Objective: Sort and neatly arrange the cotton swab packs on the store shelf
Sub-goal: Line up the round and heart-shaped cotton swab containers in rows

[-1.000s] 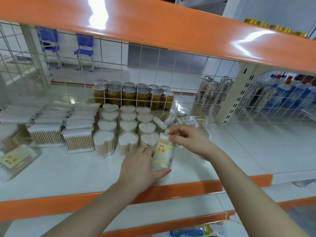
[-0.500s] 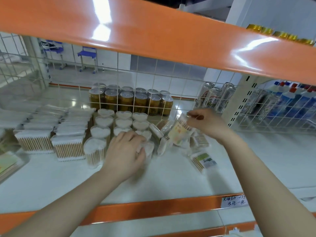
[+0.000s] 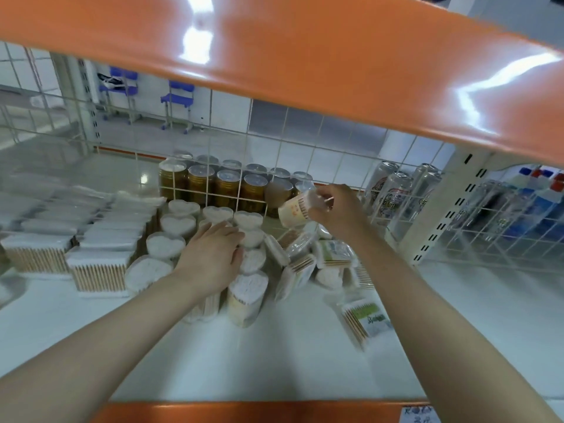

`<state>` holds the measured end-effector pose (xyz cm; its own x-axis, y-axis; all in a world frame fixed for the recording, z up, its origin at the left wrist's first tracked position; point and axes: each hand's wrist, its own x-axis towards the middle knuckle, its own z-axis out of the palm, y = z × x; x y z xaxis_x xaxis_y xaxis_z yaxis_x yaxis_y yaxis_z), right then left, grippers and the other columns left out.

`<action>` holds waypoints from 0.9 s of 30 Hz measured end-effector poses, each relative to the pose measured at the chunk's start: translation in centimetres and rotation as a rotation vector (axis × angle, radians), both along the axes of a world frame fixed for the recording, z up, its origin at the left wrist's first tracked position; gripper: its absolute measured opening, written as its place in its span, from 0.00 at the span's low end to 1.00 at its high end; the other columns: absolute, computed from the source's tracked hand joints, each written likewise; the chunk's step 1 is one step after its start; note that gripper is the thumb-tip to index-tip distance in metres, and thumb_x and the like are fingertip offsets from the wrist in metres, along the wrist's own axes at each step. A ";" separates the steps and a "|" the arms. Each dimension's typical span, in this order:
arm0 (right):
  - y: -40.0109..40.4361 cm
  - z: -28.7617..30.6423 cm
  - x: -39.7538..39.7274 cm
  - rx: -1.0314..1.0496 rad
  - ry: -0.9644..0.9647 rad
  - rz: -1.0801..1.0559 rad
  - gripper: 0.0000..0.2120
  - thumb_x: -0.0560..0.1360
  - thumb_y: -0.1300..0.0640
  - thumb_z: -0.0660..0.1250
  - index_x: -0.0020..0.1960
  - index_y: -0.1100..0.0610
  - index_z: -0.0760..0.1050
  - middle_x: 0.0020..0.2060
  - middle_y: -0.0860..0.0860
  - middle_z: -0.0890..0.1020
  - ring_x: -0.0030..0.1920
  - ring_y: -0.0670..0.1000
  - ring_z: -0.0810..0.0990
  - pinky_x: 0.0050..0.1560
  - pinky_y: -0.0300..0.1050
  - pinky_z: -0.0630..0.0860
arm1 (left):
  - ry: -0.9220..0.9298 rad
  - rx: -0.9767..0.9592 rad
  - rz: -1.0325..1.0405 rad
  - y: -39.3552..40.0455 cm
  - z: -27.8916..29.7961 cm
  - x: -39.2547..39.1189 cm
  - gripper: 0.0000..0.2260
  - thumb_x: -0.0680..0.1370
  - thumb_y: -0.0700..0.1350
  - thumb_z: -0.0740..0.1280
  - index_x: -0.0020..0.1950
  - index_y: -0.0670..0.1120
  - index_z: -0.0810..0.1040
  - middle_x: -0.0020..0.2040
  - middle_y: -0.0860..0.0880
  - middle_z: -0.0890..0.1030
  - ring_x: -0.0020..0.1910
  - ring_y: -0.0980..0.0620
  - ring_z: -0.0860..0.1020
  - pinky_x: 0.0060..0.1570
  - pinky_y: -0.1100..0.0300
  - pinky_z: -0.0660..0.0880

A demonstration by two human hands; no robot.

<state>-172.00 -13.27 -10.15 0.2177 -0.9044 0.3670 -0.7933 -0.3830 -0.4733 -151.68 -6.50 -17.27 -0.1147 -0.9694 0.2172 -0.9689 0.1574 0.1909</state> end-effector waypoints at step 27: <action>-2.6 -3.7 -0.7 0.123 0.220 -0.002 0.16 0.70 0.58 0.70 0.57 0.61 0.77 0.48 0.54 0.74 0.48 0.51 0.73 0.39 0.35 0.64 | 0.078 0.130 -0.018 -0.8 -0.6 -0.8 0.21 0.82 0.48 0.50 0.75 0.46 0.58 0.76 0.49 0.57 0.75 0.54 0.53 0.72 0.61 0.45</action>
<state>-172.70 -15.89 -13.85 0.2786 -0.9397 0.1982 -0.8830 -0.3318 -0.3321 -152.43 -7.30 -17.85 -0.1204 -0.9878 0.0988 -0.9476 0.1440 0.2850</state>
